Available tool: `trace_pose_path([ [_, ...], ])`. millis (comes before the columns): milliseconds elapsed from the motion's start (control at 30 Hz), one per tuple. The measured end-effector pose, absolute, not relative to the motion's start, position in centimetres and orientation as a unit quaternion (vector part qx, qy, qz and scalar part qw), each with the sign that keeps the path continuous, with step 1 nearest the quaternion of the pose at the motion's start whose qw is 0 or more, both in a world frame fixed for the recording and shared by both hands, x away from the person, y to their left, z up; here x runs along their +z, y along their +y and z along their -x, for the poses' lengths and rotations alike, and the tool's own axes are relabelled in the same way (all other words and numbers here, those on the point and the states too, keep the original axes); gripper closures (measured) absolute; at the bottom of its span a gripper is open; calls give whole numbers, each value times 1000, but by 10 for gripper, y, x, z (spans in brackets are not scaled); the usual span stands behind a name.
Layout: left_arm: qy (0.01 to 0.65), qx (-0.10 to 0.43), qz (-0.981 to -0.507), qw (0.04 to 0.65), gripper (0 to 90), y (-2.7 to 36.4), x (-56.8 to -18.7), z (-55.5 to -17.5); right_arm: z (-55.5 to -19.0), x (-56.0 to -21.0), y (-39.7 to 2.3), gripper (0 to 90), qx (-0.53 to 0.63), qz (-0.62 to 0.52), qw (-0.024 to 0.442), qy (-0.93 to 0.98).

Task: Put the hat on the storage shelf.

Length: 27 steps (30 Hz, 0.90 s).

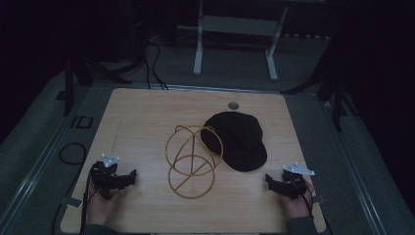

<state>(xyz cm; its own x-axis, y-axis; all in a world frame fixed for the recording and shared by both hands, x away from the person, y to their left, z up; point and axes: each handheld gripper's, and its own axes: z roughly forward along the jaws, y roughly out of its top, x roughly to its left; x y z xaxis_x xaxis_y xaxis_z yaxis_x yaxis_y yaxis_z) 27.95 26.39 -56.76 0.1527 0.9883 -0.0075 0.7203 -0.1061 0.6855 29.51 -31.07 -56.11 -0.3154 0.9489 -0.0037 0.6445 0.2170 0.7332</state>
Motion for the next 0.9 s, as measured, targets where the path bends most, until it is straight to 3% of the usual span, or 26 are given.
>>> trace_pose_path([
  [500,606,237,-705,282,18,264,-568,-279,-297,-560,-307,204,320,-530,230,751],
  [733,606,237,-705,282,18,264,-568,-279,-303,-552,-307,356,307,-496,198,788],
  [900,606,237,-705,282,18,264,-568,-279,-302,-547,-301,373,287,-462,191,817],
])
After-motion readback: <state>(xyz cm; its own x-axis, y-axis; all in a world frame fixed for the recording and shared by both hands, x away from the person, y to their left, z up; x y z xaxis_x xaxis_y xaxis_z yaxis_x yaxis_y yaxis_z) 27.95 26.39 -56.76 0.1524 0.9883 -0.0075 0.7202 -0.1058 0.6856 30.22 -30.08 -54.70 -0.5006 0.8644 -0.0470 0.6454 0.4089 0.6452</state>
